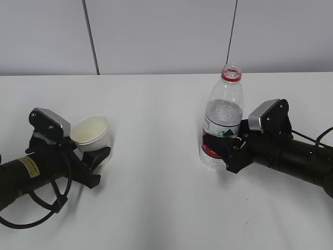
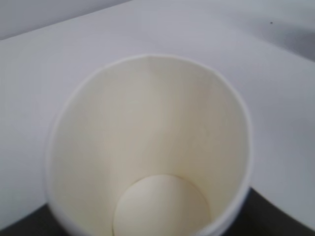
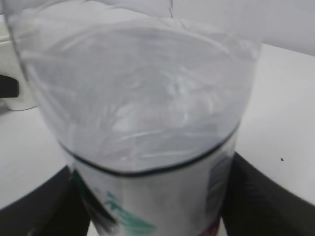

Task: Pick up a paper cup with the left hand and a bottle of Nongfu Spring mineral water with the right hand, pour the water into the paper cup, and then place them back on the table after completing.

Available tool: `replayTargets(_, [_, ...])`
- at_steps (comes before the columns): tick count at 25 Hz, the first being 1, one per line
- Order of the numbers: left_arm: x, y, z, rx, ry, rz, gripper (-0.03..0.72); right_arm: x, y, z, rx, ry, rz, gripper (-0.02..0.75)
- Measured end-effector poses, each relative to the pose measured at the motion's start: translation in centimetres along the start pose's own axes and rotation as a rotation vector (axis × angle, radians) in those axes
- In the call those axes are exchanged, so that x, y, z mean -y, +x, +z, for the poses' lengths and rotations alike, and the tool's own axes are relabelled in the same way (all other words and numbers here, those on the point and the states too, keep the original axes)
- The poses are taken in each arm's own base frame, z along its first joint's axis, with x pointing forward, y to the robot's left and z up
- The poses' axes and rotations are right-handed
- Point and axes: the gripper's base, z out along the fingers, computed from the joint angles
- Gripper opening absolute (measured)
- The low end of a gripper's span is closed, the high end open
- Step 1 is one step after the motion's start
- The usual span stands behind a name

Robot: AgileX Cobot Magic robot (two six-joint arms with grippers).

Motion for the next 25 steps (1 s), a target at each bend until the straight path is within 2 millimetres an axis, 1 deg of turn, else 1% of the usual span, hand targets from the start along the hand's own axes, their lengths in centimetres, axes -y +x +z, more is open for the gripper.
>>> replayTargets(2, [0.0,0.0,0.0,0.000,0.000,-0.009,0.406,0.0,0.0,0.0,0.000,-0.004,-0.002,0.487])
replayTargets(4, [0.0,-0.1,0.0,0.001,0.004,-0.010,0.406,0.0,0.0,0.0,0.001,-0.005,-0.004,0.468])
replayTargets(5, [0.1,-0.3,-0.1,0.005,0.009,-0.009,0.406,0.0,0.0,0.0,0.001,-0.005,-0.004,0.463])
replayTargets(6, [0.2,-1.1,-0.2,0.028,0.026,-0.007,0.406,0.0,-0.1,0.1,0.002,-0.008,-0.008,0.459])
replayTargets(7, [0.2,-1.1,-0.2,0.028,0.026,-0.007,0.406,0.0,-0.1,0.1,0.002,-0.008,-0.008,0.459])
replayTargets(11, [0.3,-2.8,-0.7,0.046,0.051,0.011,0.405,0.2,-0.4,0.5,0.004,-0.032,-0.038,0.458])
replayTargets(14, [0.6,-3.5,-1.1,0.031,0.085,0.007,0.405,0.4,-0.6,1.0,0.001,-0.058,-0.069,0.457])
replayTargets(19, [1.2,-3.7,-1.5,-0.045,0.143,0.004,0.404,0.8,-1.0,1.8,-0.002,-0.084,-0.116,0.455])
replayTargets(25, [1.4,-4.1,-1.8,-0.053,0.163,0.009,0.403,0.7,-3.0,3.5,-0.072,-0.093,-0.228,0.455])
